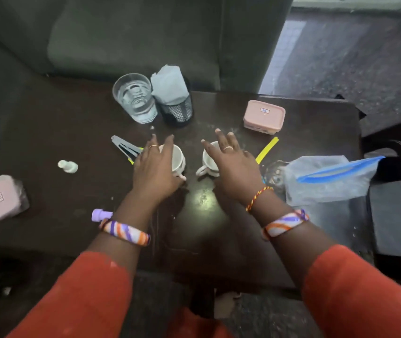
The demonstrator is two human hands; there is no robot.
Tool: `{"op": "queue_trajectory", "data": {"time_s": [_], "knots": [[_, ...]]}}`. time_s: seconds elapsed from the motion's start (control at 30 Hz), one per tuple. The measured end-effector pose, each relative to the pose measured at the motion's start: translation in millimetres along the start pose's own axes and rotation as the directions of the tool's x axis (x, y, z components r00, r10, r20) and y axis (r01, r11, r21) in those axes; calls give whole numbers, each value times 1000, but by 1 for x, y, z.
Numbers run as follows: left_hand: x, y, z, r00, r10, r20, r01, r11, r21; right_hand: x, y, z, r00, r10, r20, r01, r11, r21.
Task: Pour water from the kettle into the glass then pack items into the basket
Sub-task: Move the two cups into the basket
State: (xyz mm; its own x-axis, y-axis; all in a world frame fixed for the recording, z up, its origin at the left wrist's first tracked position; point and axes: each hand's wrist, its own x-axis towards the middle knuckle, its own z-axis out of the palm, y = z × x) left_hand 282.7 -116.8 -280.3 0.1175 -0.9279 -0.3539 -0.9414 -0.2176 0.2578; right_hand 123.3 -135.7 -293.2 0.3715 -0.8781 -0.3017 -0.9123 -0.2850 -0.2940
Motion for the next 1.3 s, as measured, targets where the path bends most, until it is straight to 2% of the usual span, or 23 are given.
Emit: {"op": "queue_trajectory", "data": {"time_s": [0.1,0.27,0.4,0.53,0.63,0.73,0.83,0.97,1.13,1.3], "knots": [[8,-1,2,998,50,32,-51,997,53,12,0,0,998,27,61,-24,999,-35],[14,-1,0,999,23,43,-26,997,70,13,2,0,999,-12,-38,10,999,-37],[8,7,-12,999,52,17,-53,992,113,-6,7,-12,996,-20,-82,29,994,103],[-8,49,-35,975,208,-77,-202,976,80,-50,17,-50,958,127,-256,-21,925,379],[-20,108,-54,934,355,-31,-352,933,80,-88,46,-92,912,259,-317,-110,901,419],[-25,181,-70,887,462,11,-461,884,74,-122,93,-138,863,366,-349,-224,896,384],[-24,258,-81,822,569,19,-568,820,71,-150,146,-182,795,458,-398,-338,879,337],[-16,355,-84,687,724,68,-727,681,92,-170,221,-228,674,619,-403,-527,785,326],[10,452,-66,499,857,129,-867,494,72,-160,315,-244,499,794,-348,-725,602,335],[36,522,-42,371,907,198,-929,360,88,-154,387,-226,333,918,-215,-825,394,405]]}}
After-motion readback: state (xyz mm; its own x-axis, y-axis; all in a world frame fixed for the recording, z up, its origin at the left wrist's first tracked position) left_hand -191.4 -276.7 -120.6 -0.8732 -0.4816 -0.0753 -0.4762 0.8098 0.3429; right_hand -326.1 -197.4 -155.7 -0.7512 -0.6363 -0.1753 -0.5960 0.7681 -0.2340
